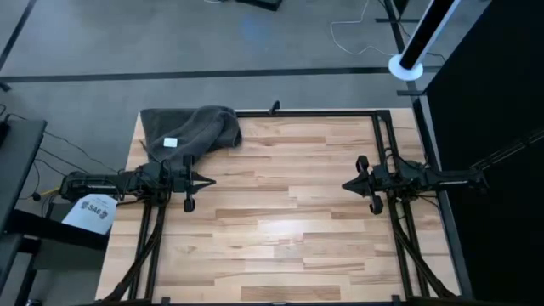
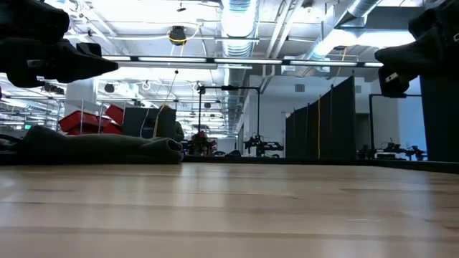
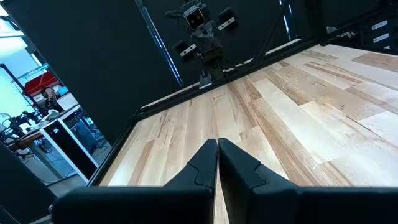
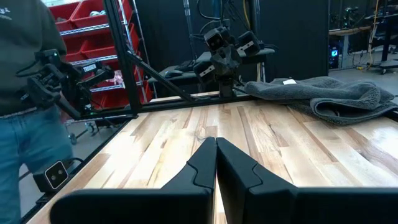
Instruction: Roll towel
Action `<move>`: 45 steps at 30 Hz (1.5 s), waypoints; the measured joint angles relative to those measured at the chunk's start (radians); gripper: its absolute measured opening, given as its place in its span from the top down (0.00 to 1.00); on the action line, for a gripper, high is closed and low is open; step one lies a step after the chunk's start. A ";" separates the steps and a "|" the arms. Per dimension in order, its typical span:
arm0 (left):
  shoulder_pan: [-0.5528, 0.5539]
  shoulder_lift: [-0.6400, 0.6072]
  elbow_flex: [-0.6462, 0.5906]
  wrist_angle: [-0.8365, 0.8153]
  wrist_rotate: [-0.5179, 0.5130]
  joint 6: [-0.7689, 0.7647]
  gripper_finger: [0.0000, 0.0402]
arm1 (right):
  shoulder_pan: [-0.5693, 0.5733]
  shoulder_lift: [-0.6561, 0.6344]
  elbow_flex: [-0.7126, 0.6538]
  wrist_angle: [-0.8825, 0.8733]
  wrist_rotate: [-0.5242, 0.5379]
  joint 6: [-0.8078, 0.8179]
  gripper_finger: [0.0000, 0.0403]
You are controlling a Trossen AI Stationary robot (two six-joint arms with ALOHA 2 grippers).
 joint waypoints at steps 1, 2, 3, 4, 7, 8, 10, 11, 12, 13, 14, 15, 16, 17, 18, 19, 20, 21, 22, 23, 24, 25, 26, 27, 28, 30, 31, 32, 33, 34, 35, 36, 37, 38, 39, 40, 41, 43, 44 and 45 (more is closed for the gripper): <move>0.000 0.000 0.000 0.000 0.000 0.000 1.00 | 0.000 0.000 0.000 0.000 0.000 0.000 1.00; 0.000 0.000 0.000 0.000 0.000 0.000 1.00 | 0.000 0.000 0.000 0.000 0.000 0.000 1.00; 0.000 0.000 0.000 0.000 0.000 0.000 1.00 | 0.000 0.000 0.000 0.000 0.000 0.000 1.00; 0.000 0.000 0.000 0.000 0.000 0.000 1.00 | 0.000 0.000 0.000 0.000 0.000 0.000 1.00; 0.000 0.000 0.000 0.000 0.000 0.000 1.00 | 0.000 0.000 0.000 0.000 0.000 -0.023 1.00; 0.000 0.000 0.000 0.000 0.000 0.001 1.00 | 0.000 0.000 0.000 0.000 -0.001 -0.083 1.00; 0.000 0.000 0.000 0.004 -0.001 0.051 1.00 | 0.000 0.000 0.000 0.002 -0.011 -0.301 1.00; 0.000 0.000 0.000 0.005 -0.002 0.081 1.00 | 0.001 0.000 0.000 0.002 -0.012 -0.407 1.00; 0.000 0.000 0.000 0.006 -0.003 0.100 1.00 | 0.001 0.001 0.000 0.002 -0.012 -0.493 1.00; 0.000 0.000 0.000 0.006 -0.002 0.108 1.00 | 0.001 0.001 0.000 0.003 -0.013 -0.563 1.00; 0.000 0.000 0.000 0.007 -0.003 0.108 1.00 | 0.001 0.001 0.000 0.003 -0.013 -0.615 1.00; 0.000 0.000 0.000 0.006 -0.003 0.101 1.00 | 0.001 0.001 0.000 0.003 -0.013 -0.650 1.00; 0.000 0.000 0.000 0.006 -0.003 0.088 1.00 | 0.001 0.001 0.000 0.003 -0.013 -0.672 1.00; 0.000 0.000 0.000 0.006 -0.003 0.073 1.00 | 0.001 0.001 0.000 0.003 -0.014 -0.679 1.00; 0.000 0.000 0.000 0.006 -0.003 0.059 1.00 | 0.001 0.001 0.000 0.003 -0.014 -0.679 1.00; 0.000 0.000 0.000 0.006 -0.002 0.047 1.00 | 0.001 0.001 0.000 0.003 -0.015 -0.679 1.00; 0.000 0.000 0.000 0.007 -0.003 0.044 1.00 | 0.001 0.001 0.000 0.003 -0.015 -0.679 1.00; 0.000 0.000 0.000 0.007 -0.002 0.043 1.00 | 0.001 0.001 0.000 0.003 -0.015 -0.679 1.00; 0.000 0.000 0.000 0.007 -0.003 0.039 1.00 | 0.000 0.001 0.000 0.003 -0.015 -0.679 1.00; 0.000 0.000 0.000 0.008 -0.002 0.033 1.00 | -0.002 0.001 0.000 0.003 -0.015 -0.679 1.00; 0.000 0.000 0.000 0.008 -0.002 0.025 1.00 | -0.005 0.001 0.000 0.003 -0.016 -0.680 1.00; 0.000 0.000 0.000 0.008 -0.002 0.017 1.00 | -0.007 0.001 0.000 0.003 -0.016 -0.680 1.00; 0.000 0.000 0.000 0.008 -0.002 0.010 1.00 | -0.008 0.001 0.000 0.003 -0.016 -0.680 1.00; 0.000 0.000 0.000 0.008 -0.002 0.007 1.00 | -0.006 0.001 0.000 0.003 -0.016 -0.680 1.00; 0.000 0.000 0.000 0.008 -0.002 0.005 1.00 | -0.006 0.001 0.000 0.003 -0.016 -0.681 1.00; 0.000 0.000 0.000 0.009 -0.002 0.007 1.00 | -0.005 0.001 0.000 0.003 -0.016 -0.682 1.00; 0.000 0.000 0.000 0.009 -0.002 0.013 1.00 | -0.003 0.001 0.000 0.003 -0.016 -0.682 1.00; 0.000 0.000 0.000 0.009 -0.002 0.015 1.00 | -0.004 0.001 0.000 0.003 -0.016 -0.682 1.00; 0.000 0.000 0.000 0.009 -0.002 0.015 1.00 | -0.005 0.001 0.000 0.003 -0.016 -0.682 1.00; 0.000 0.000 0.000 0.009 -0.002 0.009 1.00 | -0.006 0.001 0.000 0.003 -0.016 -0.682 1.00; 0.000 0.000 0.000 0.010 -0.002 0.001 1.00 | -0.006 0.001 0.000 0.003 -0.016 -0.682 1.00; 0.000 0.000 -0.001 0.011 -0.002 -0.008 1.00 | -0.006 0.001 0.000 0.003 -0.016 -0.682 1.00; 0.000 0.000 -0.001 0.012 -0.002 -0.013 1.00 | -0.006 0.001 0.000 0.003 -0.016 -0.682 1.00; 0.000 0.000 -0.001 0.012 -0.002 -0.013 1.00 | -0.007 0.001 0.000 0.003 -0.009 -0.682 1.00; 0.000 0.000 -0.001 0.012 -0.002 -0.015 1.00 | -0.009 0.001 0.000 0.000 0.021 -0.686 1.00; 0.000 0.000 -0.001 0.012 -0.002 -0.022 1.00 | -0.015 0.001 0.000 -0.005 0.054 -0.688 1.00; 0.000 0.000 -0.001 0.012 -0.002 -0.036 1.00 | -0.023 0.001 0.000 -0.003 0.066 -0.689 1.00; 0.000 0.000 -0.001 0.012 -0.002 -0.069 1.00 | -0.033 0.001 0.000 -0.002 0.069 -0.677 1.00; 0.000 0.000 -0.001 0.012 -0.002 -0.083 1.00 | -0.039 0.001 0.000 -0.001 0.069 -0.662 1.00; 0.000 0.000 -0.001 0.012 -0.002 -0.094 1.00 | -0.047 0.001 0.000 0.003 0.073 -0.654 1.00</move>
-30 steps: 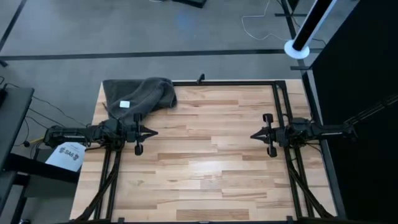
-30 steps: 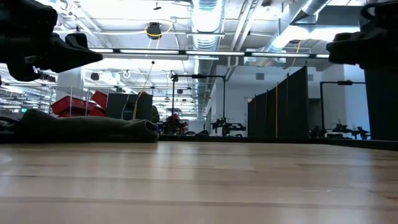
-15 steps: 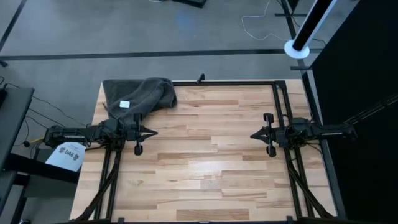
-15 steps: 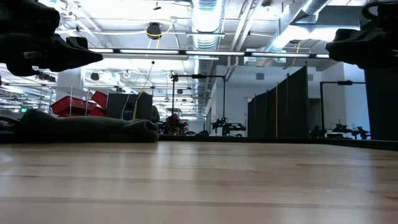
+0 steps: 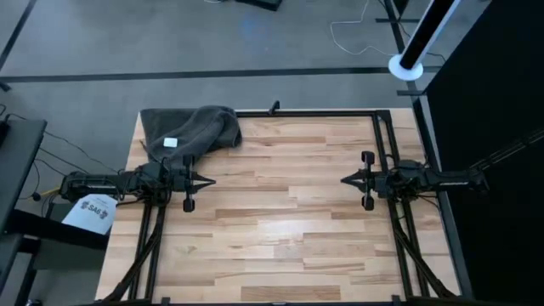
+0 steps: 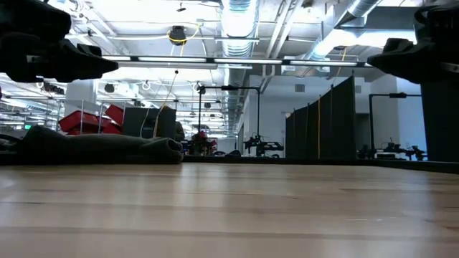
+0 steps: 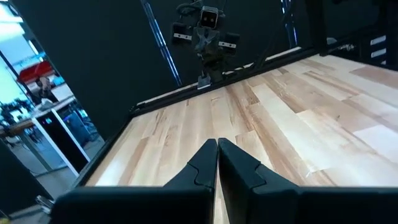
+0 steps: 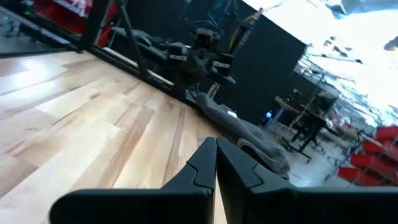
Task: Roll towel
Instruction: Fold the black towel in half
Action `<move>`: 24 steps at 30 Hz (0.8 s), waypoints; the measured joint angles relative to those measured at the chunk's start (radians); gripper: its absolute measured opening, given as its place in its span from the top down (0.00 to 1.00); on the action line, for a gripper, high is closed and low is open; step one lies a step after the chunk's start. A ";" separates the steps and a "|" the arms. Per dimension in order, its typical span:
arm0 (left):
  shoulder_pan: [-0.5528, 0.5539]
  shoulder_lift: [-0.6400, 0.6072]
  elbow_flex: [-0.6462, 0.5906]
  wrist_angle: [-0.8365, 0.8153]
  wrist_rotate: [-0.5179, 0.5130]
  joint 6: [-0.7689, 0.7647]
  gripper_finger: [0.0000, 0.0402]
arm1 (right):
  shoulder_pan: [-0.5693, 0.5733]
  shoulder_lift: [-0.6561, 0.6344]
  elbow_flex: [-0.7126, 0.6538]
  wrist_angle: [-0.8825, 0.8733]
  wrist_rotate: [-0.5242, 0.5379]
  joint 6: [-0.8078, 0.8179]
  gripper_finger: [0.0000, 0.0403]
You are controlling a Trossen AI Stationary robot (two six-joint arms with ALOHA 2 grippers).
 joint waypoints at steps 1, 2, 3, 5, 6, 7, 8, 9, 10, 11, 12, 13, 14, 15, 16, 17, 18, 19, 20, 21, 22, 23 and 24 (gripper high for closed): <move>0.000 0.000 0.000 0.000 0.000 -0.014 1.00 | -0.005 0.000 0.000 0.011 0.003 0.008 1.00; 0.000 0.000 0.000 -0.001 0.001 -0.031 1.00 | -0.006 0.000 0.000 0.021 0.003 0.020 1.00; 0.000 0.000 0.000 -0.001 0.000 -0.048 1.00 | -0.006 0.000 0.000 0.024 0.003 0.025 1.00; 0.000 0.000 0.000 0.000 0.001 -0.078 1.00 | -0.006 0.000 0.000 0.014 0.003 0.024 1.00; 0.000 0.000 0.000 0.000 0.001 -0.093 1.00 | -0.007 0.000 0.000 0.011 0.011 0.010 1.00; 0.000 0.000 0.000 -0.001 0.001 -0.107 1.00 | -0.011 0.002 0.000 0.020 0.033 -0.022 1.00; 0.000 0.000 0.000 -0.001 0.002 -0.119 1.00 | -0.017 0.005 0.000 0.035 0.047 -0.050 1.00; 0.000 0.000 0.000 -0.001 0.003 -0.124 1.00 | -0.021 0.005 0.000 0.052 0.048 -0.071 1.00; 0.000 0.000 0.000 -0.001 0.003 -0.126 1.00 | -0.020 0.006 0.000 0.083 0.029 -0.084 1.00; 0.000 0.000 0.000 -0.001 0.003 -0.126 1.00 | -0.018 0.009 0.000 0.132 -0.016 -0.083 1.00; 0.000 0.000 0.000 -0.001 0.003 -0.122 1.00 | -0.015 0.011 0.000 0.195 -0.074 -0.067 1.00; 0.000 0.000 0.000 0.000 0.003 -0.119 1.00 | -0.014 0.011 0.000 0.273 -0.133 -0.032 1.00; 0.000 0.000 0.000 0.000 0.003 -0.119 1.00 | -0.011 0.012 0.000 0.354 -0.178 0.009 1.00; 0.000 0.000 0.000 0.000 0.003 -0.121 1.00 | -0.006 0.012 0.000 0.432 -0.189 0.032 1.00; 0.000 0.000 0.000 0.000 0.003 -0.125 1.00 | -0.003 0.014 0.000 0.513 -0.193 0.039 1.00; 0.000 0.000 0.000 0.000 0.003 -0.131 1.00 | 0.001 0.019 0.000 0.598 -0.193 0.027 1.00; 0.000 0.000 0.000 0.001 0.003 -0.139 1.00 | 0.008 0.022 0.000 0.686 -0.196 -0.010 1.00; 0.000 0.000 0.000 0.001 0.003 -0.152 1.00 | 0.016 0.029 0.000 0.771 -0.203 -0.054 1.00; 0.000 0.000 0.000 0.005 0.002 -0.164 1.00 | 0.025 0.038 0.007 0.838 -0.206 -0.085 1.00; 0.000 0.000 0.000 0.011 0.002 -0.174 1.00 | 0.034 0.052 0.019 0.893 -0.208 -0.093 1.00; 0.000 0.000 0.000 0.023 0.002 -0.183 1.00 | 0.041 0.067 0.037 0.937 -0.208 -0.083 1.00; 0.000 0.000 0.000 0.043 0.002 -0.193 1.00 | 0.047 0.083 0.061 0.979 -0.208 -0.054 1.00; 0.000 0.000 0.000 0.061 0.002 -0.200 1.00 | 0.052 0.102 0.091 1.010 -0.208 -0.015 1.00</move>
